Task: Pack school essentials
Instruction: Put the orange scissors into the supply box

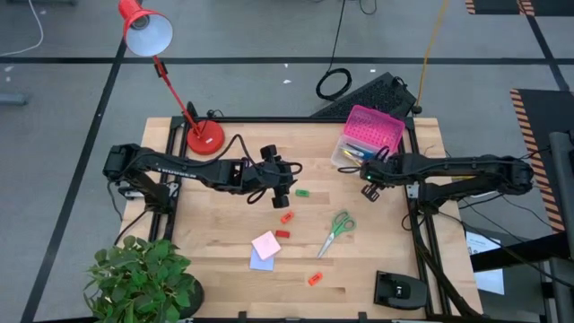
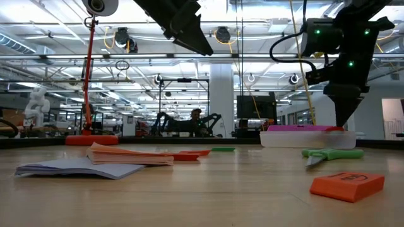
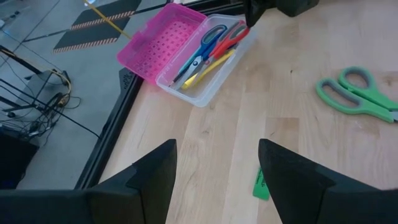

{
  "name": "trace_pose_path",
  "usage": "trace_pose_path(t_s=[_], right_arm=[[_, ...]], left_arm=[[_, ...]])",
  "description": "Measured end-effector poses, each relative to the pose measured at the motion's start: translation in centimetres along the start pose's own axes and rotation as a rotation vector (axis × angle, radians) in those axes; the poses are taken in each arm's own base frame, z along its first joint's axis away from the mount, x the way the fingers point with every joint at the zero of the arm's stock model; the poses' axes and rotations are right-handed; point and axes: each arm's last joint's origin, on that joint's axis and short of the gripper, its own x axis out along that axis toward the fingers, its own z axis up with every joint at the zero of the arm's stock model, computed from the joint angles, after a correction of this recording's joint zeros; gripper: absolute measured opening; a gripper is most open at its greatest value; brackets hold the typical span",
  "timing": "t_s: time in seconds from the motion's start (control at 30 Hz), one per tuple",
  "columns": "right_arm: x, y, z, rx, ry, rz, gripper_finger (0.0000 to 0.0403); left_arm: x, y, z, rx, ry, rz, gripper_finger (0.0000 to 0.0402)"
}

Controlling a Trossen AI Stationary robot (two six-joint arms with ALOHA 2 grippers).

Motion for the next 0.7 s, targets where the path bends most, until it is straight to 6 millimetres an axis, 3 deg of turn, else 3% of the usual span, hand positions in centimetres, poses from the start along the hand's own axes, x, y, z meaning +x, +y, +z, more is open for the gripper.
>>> trace_pose_path(t_s=[0.3, 0.7], right_arm=[[0.13, -0.56, 0.27, 0.039, -0.039, -0.093, 0.0000], [0.15, -0.08, 0.57, 0.031, -0.022, 0.044, 0.0000]], left_arm=[[0.00, 0.02, 0.17, -0.007, -0.016, 0.002, 0.0230], [0.00, 0.02, 0.16, -0.006, -0.016, 0.002, 0.0230]])
